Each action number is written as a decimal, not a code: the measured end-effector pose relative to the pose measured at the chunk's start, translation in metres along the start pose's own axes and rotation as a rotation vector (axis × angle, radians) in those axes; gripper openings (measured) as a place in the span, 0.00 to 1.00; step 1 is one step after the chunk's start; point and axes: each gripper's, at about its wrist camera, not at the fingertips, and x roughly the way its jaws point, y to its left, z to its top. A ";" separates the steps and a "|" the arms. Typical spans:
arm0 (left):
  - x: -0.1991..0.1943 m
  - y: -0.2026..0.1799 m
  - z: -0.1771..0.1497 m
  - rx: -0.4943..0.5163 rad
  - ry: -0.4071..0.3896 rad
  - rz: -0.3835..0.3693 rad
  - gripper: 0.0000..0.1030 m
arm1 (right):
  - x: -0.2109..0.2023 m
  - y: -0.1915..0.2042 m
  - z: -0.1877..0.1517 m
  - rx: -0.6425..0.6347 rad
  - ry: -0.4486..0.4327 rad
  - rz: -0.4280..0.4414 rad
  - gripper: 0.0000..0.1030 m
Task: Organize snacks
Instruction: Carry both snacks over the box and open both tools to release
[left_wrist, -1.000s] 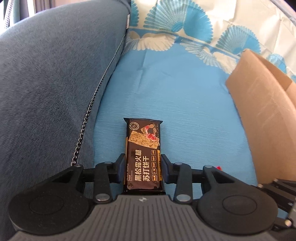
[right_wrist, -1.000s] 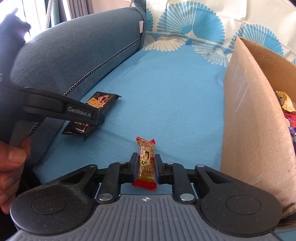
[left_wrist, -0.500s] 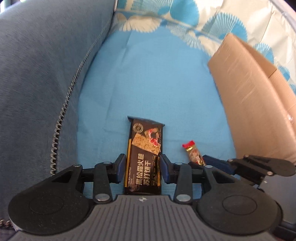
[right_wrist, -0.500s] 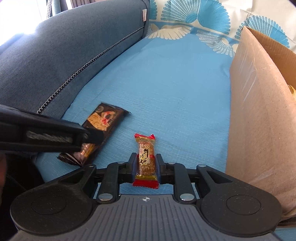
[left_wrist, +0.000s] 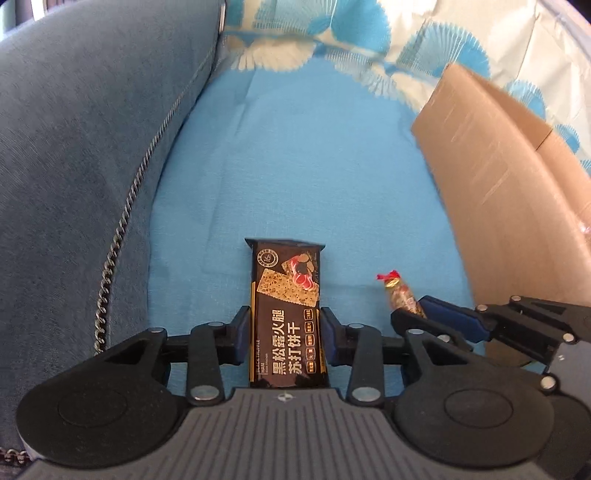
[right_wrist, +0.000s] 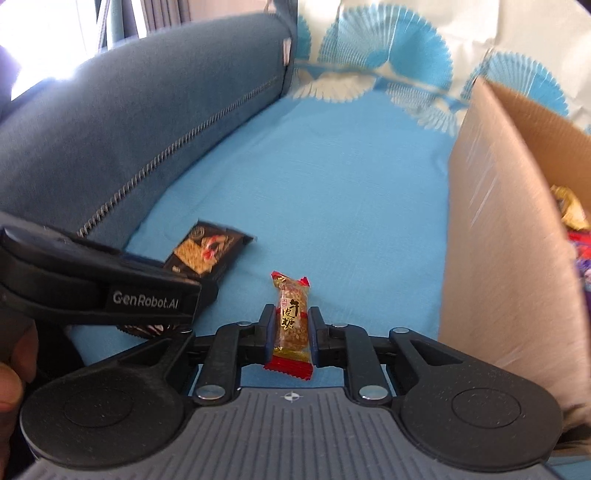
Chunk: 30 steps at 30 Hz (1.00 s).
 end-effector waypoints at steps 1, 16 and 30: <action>-0.006 0.000 -0.002 -0.002 -0.027 -0.007 0.41 | -0.005 -0.001 0.001 0.002 -0.025 -0.004 0.18; -0.082 0.010 -0.023 -0.114 -0.388 -0.123 0.41 | -0.095 -0.008 0.000 -0.075 -0.351 0.009 0.18; -0.096 -0.009 -0.026 -0.127 -0.417 -0.095 0.41 | -0.147 -0.059 -0.001 -0.011 -0.495 0.050 0.18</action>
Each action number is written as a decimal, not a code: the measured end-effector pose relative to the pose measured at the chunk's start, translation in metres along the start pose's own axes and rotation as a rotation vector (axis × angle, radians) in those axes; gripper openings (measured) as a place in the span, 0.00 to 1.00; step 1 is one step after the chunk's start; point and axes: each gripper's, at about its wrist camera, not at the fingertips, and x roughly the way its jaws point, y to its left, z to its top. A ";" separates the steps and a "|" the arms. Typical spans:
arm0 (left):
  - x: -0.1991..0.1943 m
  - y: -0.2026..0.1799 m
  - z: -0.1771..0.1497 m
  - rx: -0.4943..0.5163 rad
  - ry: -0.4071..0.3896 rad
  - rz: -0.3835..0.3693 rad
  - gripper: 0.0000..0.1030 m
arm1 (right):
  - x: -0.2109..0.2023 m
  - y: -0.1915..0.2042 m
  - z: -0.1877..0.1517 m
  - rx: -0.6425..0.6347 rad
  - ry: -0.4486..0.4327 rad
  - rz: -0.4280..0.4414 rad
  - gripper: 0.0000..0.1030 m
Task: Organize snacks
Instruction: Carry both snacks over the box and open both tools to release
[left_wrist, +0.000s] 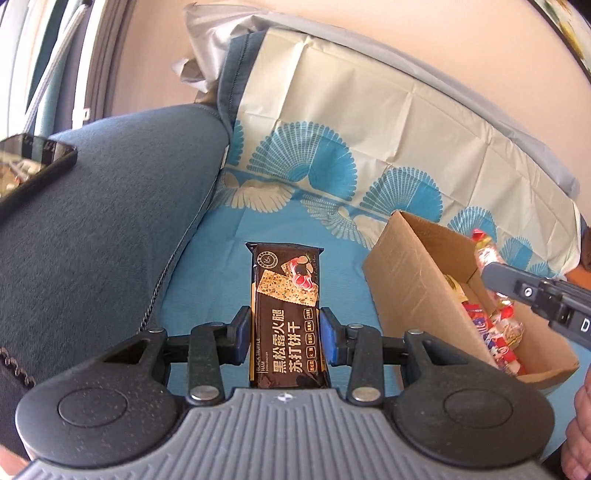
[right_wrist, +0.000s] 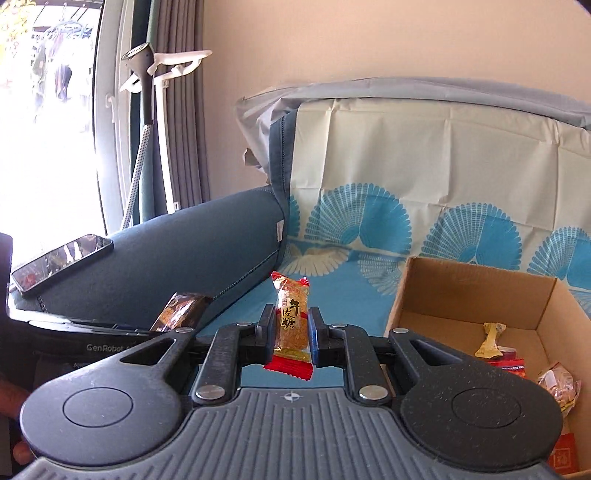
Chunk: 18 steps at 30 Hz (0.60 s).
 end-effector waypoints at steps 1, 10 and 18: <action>0.000 0.000 0.000 -0.025 0.010 0.003 0.41 | -0.002 -0.007 0.002 0.018 -0.010 -0.002 0.18; 0.003 -0.070 0.026 -0.019 0.039 -0.048 0.41 | -0.003 -0.085 0.026 0.156 -0.093 -0.146 0.18; 0.034 -0.182 0.065 0.086 -0.016 -0.186 0.41 | 0.007 -0.181 0.013 0.401 0.019 -0.371 0.18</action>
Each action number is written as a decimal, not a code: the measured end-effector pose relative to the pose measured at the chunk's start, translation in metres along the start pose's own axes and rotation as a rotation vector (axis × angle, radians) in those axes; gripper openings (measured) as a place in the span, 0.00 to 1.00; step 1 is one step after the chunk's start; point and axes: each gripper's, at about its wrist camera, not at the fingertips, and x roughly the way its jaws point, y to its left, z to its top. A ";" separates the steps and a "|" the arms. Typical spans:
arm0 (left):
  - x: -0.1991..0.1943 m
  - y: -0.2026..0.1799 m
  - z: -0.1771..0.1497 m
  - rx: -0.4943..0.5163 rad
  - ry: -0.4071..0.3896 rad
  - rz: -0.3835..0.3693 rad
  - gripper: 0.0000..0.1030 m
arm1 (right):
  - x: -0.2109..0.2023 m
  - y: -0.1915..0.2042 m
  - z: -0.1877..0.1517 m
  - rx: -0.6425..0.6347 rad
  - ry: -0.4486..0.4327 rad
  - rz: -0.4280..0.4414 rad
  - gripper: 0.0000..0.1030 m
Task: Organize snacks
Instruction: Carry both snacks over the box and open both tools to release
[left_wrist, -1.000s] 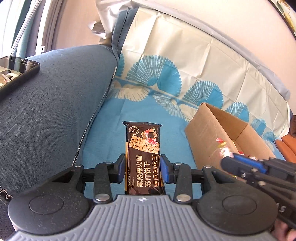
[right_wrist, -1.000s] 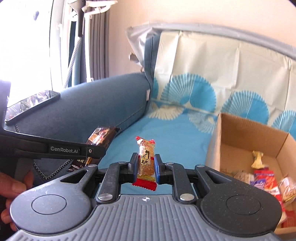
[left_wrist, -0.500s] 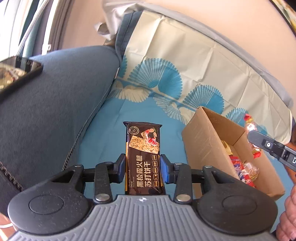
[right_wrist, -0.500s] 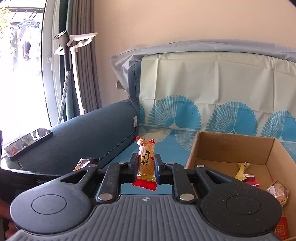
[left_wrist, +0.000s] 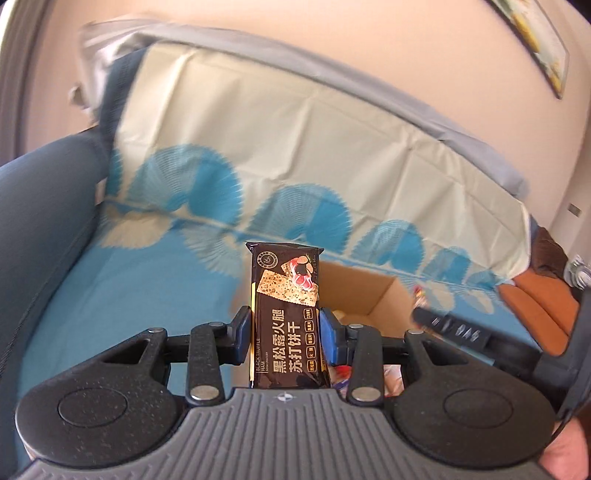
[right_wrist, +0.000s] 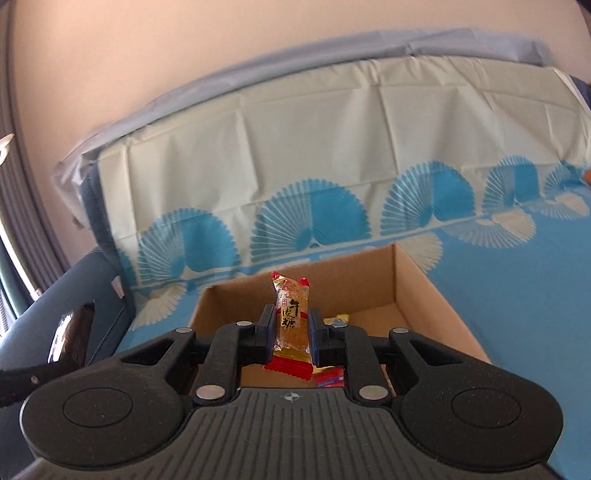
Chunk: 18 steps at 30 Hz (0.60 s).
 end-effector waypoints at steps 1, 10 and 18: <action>0.008 -0.012 0.003 0.014 -0.004 -0.013 0.41 | 0.002 -0.007 0.000 0.020 0.007 -0.008 0.18; 0.055 -0.060 0.009 0.063 0.006 -0.055 0.41 | 0.002 -0.032 0.002 0.043 0.001 -0.032 0.18; 0.078 -0.060 0.014 0.100 0.119 -0.017 0.60 | 0.004 -0.030 0.002 0.025 0.021 -0.023 0.22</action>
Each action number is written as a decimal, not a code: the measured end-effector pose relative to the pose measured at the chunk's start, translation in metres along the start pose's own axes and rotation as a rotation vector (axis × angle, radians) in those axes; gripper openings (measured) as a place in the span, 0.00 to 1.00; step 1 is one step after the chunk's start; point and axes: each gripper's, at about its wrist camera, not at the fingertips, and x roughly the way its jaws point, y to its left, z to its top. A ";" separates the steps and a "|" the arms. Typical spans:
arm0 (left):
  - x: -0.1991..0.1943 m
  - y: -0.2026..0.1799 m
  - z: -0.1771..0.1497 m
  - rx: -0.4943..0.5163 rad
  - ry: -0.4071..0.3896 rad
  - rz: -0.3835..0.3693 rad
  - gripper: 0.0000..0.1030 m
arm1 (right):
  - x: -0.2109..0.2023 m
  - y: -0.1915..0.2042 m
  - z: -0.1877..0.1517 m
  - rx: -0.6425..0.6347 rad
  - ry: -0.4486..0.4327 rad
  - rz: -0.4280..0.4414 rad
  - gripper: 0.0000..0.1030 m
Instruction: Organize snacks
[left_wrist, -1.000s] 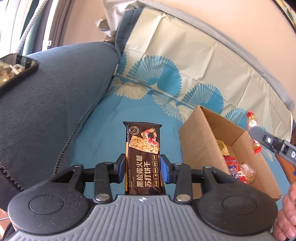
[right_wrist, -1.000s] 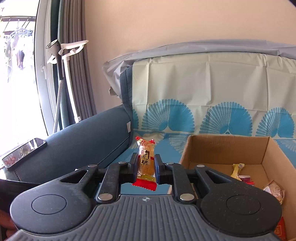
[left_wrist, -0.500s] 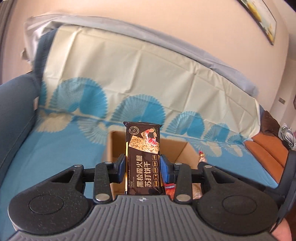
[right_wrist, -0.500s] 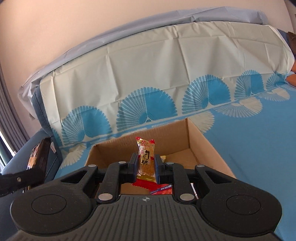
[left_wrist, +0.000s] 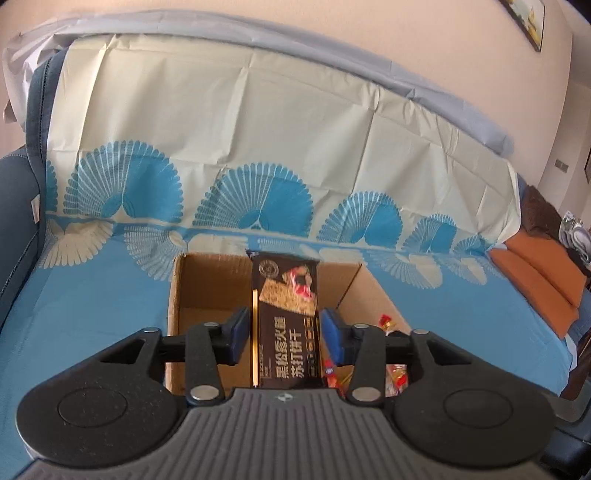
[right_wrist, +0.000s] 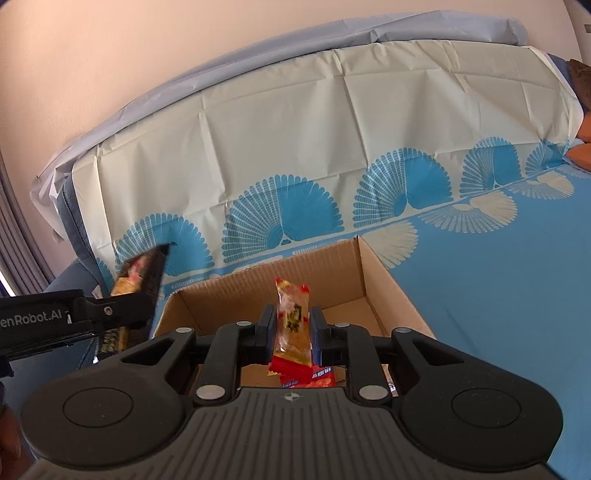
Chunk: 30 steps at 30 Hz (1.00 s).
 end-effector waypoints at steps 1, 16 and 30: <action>0.002 0.002 -0.003 0.000 0.027 0.018 0.69 | 0.002 0.002 -0.001 -0.014 0.013 -0.007 0.40; -0.107 0.012 -0.100 0.057 -0.059 0.075 0.83 | -0.028 0.026 -0.015 -0.102 -0.097 -0.015 0.96; -0.128 0.017 -0.144 -0.003 0.059 0.083 1.00 | -0.140 0.012 -0.060 -0.135 -0.026 -0.067 0.99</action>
